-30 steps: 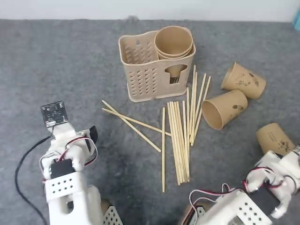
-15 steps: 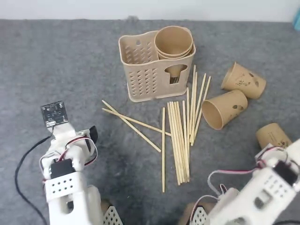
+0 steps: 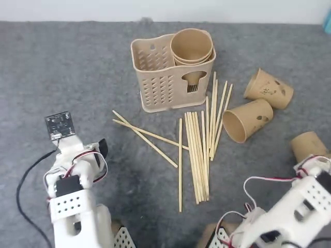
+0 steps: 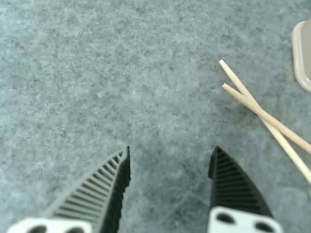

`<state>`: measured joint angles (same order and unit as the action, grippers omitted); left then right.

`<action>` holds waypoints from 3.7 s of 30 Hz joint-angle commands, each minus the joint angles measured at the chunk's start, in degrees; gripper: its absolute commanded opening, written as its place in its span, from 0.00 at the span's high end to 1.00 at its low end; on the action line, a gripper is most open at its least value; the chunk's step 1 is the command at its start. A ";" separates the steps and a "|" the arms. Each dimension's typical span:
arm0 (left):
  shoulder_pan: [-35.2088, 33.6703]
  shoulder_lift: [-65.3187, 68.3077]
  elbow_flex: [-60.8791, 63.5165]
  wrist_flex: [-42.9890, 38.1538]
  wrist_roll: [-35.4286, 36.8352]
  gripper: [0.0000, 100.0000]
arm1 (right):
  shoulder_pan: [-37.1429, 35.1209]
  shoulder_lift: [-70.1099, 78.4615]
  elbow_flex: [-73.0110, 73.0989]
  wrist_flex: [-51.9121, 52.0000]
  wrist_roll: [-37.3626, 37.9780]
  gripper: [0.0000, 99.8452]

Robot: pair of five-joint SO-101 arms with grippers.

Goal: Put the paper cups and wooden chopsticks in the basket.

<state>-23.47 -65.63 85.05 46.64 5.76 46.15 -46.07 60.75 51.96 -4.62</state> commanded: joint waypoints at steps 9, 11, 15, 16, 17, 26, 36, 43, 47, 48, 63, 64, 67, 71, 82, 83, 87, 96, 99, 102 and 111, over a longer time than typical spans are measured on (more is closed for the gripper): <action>-0.35 -1.05 -0.13 -1.41 -0.70 0.75 | 1.98 -12.70 -14.33 15.43 11.25 0.99; -0.35 -1.05 -0.13 -1.41 -0.70 0.75 | 1.98 -11.47 -15.91 15.78 11.25 0.99; -0.35 -1.05 -0.13 -1.32 -0.70 0.75 | 1.10 -6.73 -18.55 17.36 15.30 0.99; -0.35 -1.05 -0.13 -1.32 -0.70 0.75 | 0.13 -4.70 -19.87 18.86 16.97 0.99; -0.35 -1.05 -0.13 -1.23 -0.70 0.75 | -0.57 -2.42 -21.45 20.53 18.29 0.99; -0.35 -1.05 -0.13 -1.23 -0.70 0.75 | -0.75 24.66 -48.79 40.92 25.93 0.99; -0.35 -1.05 -0.13 -1.23 -0.70 0.75 | -6.99 38.11 -69.54 51.03 26.20 0.99; -0.35 -1.05 -0.13 -1.23 -0.70 0.75 | -15.60 38.20 -63.21 50.95 26.11 0.99; -0.35 -1.05 -0.13 -1.23 -0.70 0.75 | -20.00 38.20 -61.01 50.86 25.93 0.99; -0.35 -1.05 -0.13 -1.23 -0.70 0.75 | -21.14 38.11 -60.66 50.86 25.85 0.99; -0.35 -1.05 -0.13 -1.23 -0.70 0.75 | -31.60 36.70 -61.98 51.03 22.95 0.74; -0.35 -1.05 -0.13 -1.23 -0.70 0.75 | -31.60 35.82 -61.98 51.12 22.95 0.74; -0.35 -1.05 -0.13 -1.23 -0.70 0.75 | -31.25 31.52 -61.98 51.12 22.95 0.74; -0.35 -1.05 -0.13 -1.23 -0.70 0.75 | -29.23 23.69 -61.98 51.12 22.59 0.74; -0.35 -1.05 -0.13 -1.23 -0.70 0.75 | -23.08 22.90 -52.22 47.69 17.23 0.74; -0.35 -1.05 -0.13 -1.23 -0.70 0.75 | -23.08 23.87 -50.73 46.46 17.23 0.74; -0.35 -1.05 -0.13 -1.23 -0.70 0.75 | -23.08 28.18 -46.24 40.57 16.88 0.74; -0.44 -1.05 -0.13 -1.23 -0.70 0.75 | -20.35 40.31 -45.01 35.74 16.79 0.75; -0.44 -1.05 -0.13 -1.23 -0.70 0.75 | -20.35 42.77 -45.36 35.65 17.23 0.82; -0.44 -1.05 -0.13 -1.23 -0.70 0.75 | -20.26 43.65 -47.56 35.82 17.23 0.98; -0.44 -1.05 -0.13 -1.14 -0.70 0.75 | -19.03 40.84 -61.45 47.52 17.23 0.99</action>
<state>-23.56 -65.63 85.05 46.64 5.76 26.37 -1.76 7.30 94.86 12.70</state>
